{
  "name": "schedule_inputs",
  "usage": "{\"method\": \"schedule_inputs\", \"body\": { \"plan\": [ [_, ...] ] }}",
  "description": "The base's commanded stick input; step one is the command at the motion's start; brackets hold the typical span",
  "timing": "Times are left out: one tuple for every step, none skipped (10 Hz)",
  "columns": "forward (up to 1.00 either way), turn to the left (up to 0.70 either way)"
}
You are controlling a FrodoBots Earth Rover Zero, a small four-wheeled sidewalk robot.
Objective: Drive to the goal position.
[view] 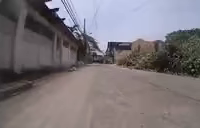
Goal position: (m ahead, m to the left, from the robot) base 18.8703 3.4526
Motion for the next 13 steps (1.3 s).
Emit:
{"method": "schedule_inputs", "body": {
  "plan": [
    [1.0,0.0],
    [1.0,0.0],
    [1.0,0.0],
    [1.0,-0.01],
    [1.0,-0.01],
    [1.0,-0.02],
    [1.0,-0.02],
    [1.0,-0.02],
    [1.0,-0.02],
    [1.0,-0.02],
    [1.0,-0.02],
    [1.0,-0.02],
    [1.0,-0.02]
  ]
}}
